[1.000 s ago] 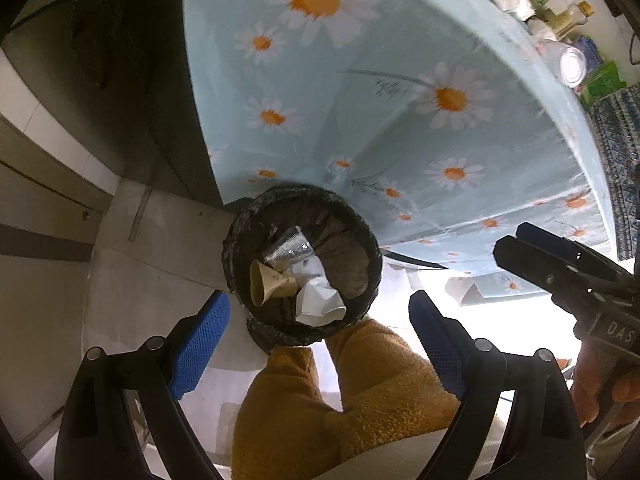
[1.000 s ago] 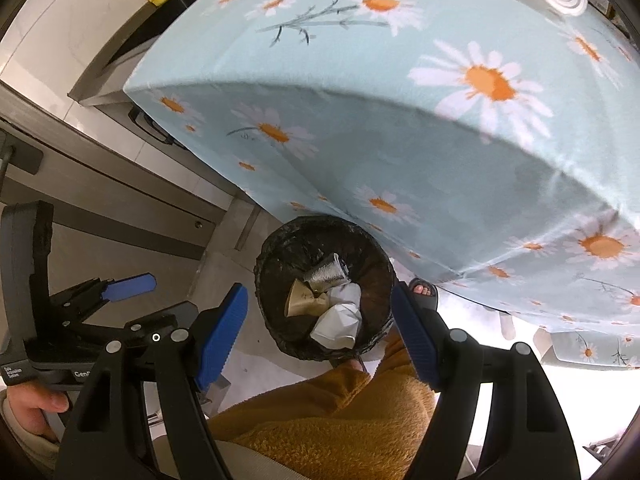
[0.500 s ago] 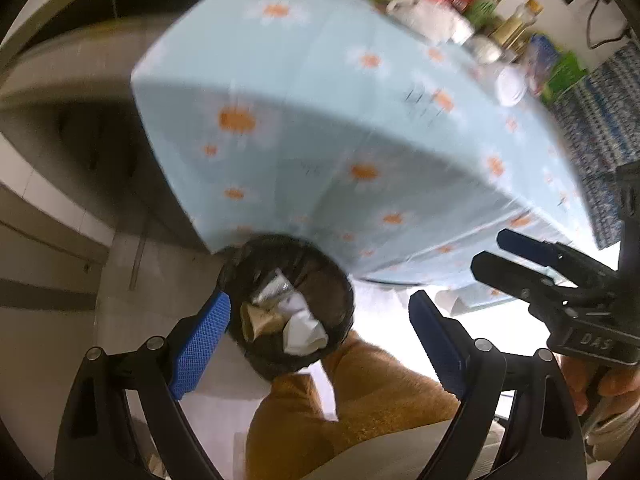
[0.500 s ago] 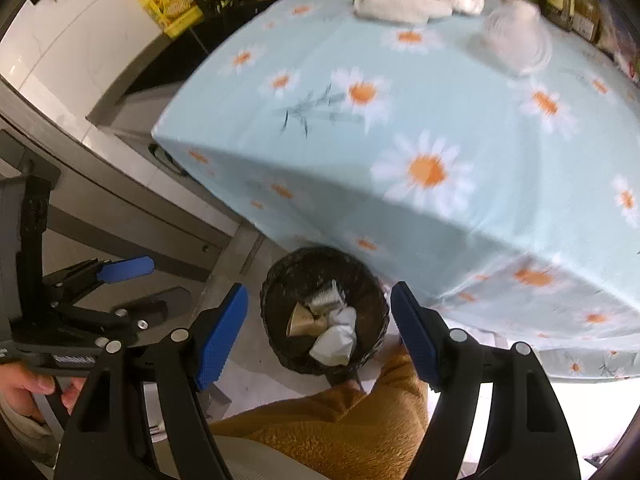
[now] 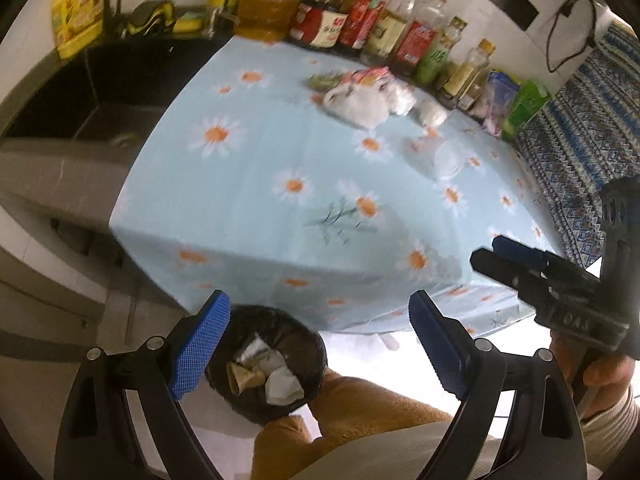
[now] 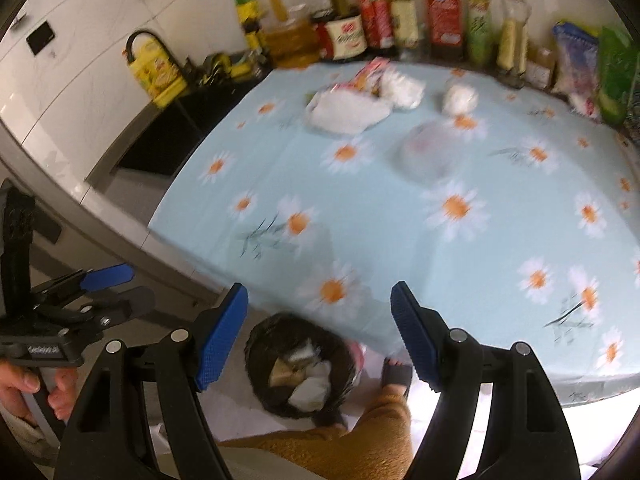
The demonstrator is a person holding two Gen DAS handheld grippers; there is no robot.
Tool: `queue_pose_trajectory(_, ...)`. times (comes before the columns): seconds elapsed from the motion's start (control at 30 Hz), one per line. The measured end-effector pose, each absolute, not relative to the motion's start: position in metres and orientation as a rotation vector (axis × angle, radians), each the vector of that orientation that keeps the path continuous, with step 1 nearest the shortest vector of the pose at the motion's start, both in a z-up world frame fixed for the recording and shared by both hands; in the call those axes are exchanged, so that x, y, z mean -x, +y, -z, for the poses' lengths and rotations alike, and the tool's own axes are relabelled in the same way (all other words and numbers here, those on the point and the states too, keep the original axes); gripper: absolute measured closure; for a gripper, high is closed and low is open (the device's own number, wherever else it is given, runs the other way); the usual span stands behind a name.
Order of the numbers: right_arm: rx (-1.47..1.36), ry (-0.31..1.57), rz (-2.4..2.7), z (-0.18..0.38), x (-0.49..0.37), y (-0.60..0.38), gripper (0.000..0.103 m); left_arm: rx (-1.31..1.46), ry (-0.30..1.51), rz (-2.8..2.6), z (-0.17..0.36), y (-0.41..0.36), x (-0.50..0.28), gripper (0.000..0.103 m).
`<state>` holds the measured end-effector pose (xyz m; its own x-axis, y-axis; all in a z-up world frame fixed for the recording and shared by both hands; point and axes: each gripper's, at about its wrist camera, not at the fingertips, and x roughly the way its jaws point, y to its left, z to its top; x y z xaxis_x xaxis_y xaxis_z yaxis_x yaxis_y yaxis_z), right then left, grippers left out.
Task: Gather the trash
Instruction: 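Raise both grippers from the bin back over the table, then reach the right gripper to the clear plastic container and close on it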
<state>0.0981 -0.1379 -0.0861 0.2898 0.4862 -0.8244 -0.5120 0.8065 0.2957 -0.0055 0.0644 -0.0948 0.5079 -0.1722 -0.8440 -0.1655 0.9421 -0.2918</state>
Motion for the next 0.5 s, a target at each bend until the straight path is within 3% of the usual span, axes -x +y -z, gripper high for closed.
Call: queue_pose_trajectory(0.5,-0.005,1.048,-0.577,0.081,-0.177,-0.162,0.026,0.314,0.977,-0.017,0.065,0.05,-0.045,0.015)
